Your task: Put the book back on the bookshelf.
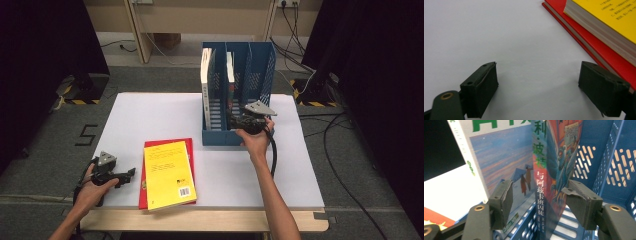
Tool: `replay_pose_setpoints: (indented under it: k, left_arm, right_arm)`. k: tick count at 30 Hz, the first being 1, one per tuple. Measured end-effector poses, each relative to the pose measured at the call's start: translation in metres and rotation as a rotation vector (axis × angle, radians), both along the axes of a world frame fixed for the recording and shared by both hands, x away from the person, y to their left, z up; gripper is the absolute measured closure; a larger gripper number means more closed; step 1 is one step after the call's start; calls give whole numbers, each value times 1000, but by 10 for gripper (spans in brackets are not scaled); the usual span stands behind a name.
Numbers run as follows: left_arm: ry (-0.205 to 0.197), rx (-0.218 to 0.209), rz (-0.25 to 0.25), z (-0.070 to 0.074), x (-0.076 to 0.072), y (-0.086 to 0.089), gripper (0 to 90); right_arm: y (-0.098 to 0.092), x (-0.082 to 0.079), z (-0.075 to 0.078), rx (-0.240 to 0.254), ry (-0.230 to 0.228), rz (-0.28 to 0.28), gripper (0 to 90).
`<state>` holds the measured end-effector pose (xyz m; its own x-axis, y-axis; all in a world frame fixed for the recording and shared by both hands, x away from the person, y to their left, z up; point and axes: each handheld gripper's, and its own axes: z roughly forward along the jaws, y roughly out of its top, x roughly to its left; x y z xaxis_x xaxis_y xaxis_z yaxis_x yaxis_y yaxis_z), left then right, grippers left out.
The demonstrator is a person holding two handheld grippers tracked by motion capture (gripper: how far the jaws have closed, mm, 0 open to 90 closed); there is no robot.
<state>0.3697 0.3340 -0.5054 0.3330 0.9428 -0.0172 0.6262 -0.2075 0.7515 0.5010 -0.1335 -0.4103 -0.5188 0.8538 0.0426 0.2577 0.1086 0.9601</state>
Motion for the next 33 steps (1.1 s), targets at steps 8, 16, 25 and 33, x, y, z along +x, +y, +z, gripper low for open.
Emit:
replay_pose_setpoints:
  k: [8, 16, 25, 33]
  left_arm:
    - [0, -1, 0, 0, 0, 0, 148]
    - [0, -1, 0, 0, 0, 0, 148]
    - [-1, -1, 0, 0, 0, 0, 148]
    - [0, -1, -1, 0, 0, 0, 148]
  right_arm:
    - [2, -15, 7, 23, 16, 15, 344]
    - [11, -33, 2, 18, 36, 33, 330]
    - [12, -48, 0, 10, 40, 60, 329]
    - [14, -58, -3, 8, 52, 81, 298]
